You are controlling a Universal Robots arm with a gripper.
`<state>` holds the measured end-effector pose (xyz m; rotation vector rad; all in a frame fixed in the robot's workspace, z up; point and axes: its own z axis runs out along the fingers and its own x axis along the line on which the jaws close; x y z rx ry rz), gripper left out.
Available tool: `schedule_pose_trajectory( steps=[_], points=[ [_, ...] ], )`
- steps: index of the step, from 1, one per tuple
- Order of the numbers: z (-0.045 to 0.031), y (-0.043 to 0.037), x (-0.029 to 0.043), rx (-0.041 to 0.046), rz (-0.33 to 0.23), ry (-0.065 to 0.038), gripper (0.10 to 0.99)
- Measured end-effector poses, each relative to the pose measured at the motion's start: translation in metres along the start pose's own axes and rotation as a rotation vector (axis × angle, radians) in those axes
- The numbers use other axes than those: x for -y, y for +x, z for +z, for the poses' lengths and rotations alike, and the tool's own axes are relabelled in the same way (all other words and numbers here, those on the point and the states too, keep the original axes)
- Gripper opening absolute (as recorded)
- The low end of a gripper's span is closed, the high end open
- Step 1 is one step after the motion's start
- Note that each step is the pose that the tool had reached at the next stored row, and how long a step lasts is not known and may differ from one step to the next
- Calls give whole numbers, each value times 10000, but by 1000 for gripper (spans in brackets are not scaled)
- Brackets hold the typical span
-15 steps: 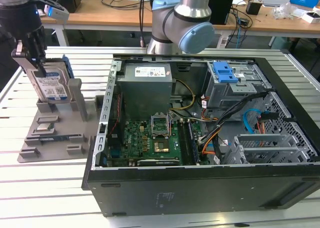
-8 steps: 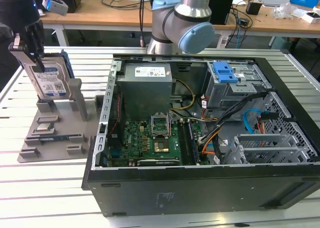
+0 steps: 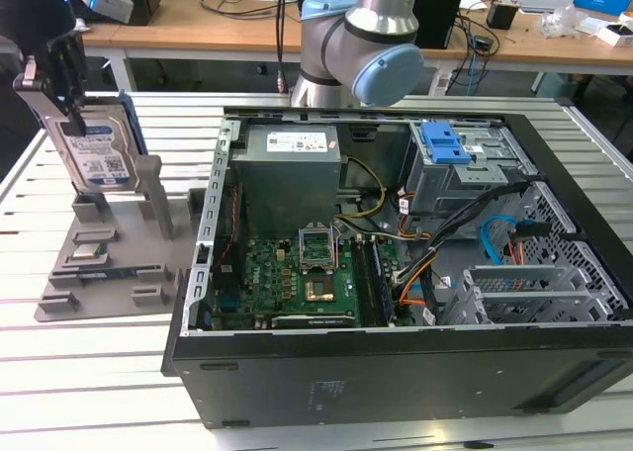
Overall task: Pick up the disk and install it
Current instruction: 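Pick up the disk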
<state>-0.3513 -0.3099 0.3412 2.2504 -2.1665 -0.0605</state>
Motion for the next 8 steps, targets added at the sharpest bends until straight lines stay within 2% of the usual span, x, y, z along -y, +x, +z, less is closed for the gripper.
schedule_pose_trajectory(
  steps=[2,8],
  points=[
    [-18,-4,0,-5,0,-2,365],
    [-140,-21,1,-16,0,-10,365]
  ],
)
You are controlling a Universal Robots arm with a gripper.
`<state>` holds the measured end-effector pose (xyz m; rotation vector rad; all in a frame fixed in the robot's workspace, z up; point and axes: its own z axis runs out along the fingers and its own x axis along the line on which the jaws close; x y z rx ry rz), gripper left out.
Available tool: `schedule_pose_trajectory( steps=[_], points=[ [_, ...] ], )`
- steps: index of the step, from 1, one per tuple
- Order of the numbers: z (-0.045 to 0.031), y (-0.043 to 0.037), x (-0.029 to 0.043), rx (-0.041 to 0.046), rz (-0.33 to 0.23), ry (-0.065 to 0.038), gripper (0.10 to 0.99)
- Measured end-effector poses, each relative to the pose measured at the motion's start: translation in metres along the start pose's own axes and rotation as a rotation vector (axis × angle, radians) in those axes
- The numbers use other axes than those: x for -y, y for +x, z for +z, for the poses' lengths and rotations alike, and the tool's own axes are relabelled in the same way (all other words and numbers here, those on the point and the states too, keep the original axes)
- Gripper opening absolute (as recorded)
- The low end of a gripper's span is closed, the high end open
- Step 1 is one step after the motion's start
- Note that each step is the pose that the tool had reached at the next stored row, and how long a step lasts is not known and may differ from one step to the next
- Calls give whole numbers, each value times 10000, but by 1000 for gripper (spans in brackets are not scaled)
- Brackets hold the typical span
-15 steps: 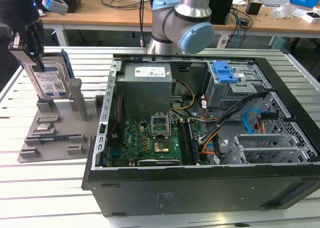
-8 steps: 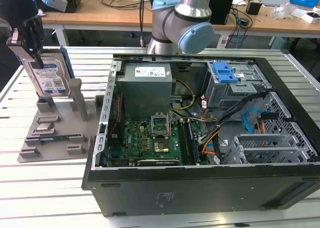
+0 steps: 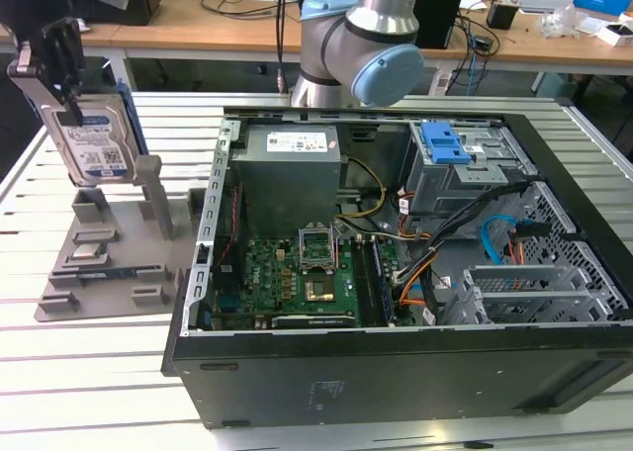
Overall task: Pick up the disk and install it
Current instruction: 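Pick up the disk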
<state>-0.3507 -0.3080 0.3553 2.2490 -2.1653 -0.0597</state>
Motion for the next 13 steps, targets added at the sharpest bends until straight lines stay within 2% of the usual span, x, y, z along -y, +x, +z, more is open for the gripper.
schedule_pose_trajectory(
  steps=[3,6,13],
  points=[
    [-48,-7,0,-2,1,-4,365],
    [-150,-20,0,-7,1,-15,365],
    [-297,-43,4,-14,1,-46,365]
  ],
)
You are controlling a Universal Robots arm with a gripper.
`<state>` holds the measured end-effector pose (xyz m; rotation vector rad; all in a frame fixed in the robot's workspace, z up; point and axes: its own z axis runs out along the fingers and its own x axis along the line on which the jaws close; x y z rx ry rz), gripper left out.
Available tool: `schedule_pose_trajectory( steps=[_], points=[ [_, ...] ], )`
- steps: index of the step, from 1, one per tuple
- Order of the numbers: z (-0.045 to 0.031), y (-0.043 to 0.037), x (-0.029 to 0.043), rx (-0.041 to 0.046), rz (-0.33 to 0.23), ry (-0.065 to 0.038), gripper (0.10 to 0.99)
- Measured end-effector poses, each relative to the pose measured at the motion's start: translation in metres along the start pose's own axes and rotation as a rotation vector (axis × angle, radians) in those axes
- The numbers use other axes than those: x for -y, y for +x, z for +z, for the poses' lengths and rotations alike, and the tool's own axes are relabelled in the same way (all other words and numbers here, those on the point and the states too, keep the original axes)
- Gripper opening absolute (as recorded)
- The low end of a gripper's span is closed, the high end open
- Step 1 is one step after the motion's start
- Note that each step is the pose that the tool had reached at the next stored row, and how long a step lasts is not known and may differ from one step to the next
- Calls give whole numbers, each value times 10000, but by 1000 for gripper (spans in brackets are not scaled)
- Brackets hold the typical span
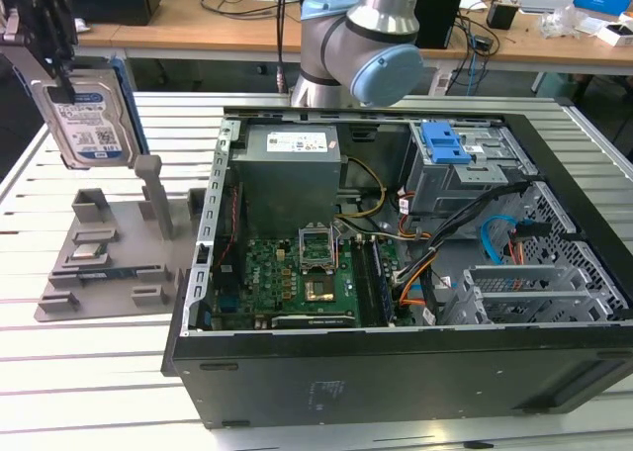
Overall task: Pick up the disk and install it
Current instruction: 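Pick up the disk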
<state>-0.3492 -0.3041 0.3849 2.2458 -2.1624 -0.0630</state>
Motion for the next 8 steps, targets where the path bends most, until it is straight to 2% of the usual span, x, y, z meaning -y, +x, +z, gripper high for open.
schedule_pose_trajectory(
  steps=[8],
  points=[
    [-140,-20,3,-6,1,-31,365]
  ],
)
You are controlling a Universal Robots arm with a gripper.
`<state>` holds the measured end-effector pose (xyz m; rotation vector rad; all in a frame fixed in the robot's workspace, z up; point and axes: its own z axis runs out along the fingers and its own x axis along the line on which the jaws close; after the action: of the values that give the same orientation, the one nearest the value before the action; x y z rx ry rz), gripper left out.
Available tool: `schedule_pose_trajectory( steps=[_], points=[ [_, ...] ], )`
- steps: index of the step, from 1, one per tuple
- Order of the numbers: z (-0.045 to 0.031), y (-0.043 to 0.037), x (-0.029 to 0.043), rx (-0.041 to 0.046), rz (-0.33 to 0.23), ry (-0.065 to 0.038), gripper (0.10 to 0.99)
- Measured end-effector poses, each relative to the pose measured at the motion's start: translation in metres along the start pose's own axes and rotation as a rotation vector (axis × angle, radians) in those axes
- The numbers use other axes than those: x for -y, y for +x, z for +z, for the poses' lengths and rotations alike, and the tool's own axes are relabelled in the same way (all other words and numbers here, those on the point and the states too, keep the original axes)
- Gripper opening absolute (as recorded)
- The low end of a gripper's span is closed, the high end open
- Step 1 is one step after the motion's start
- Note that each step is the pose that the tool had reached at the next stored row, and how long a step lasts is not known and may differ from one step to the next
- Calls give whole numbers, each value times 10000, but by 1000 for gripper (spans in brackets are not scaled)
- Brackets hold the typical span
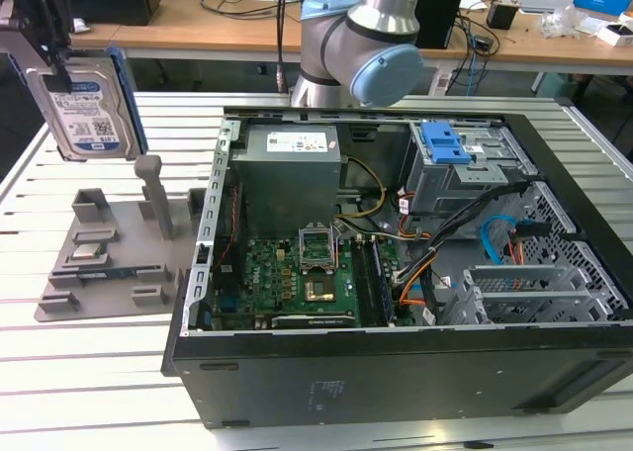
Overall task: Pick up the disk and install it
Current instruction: 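Pick up the disk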
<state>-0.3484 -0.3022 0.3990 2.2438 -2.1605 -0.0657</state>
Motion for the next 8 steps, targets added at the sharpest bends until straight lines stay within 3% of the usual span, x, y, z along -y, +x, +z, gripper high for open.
schedule_pose_trajectory(
  steps=[8],
  points=[
    [-147,-19,4,-4,1,-38,365]
  ],
)
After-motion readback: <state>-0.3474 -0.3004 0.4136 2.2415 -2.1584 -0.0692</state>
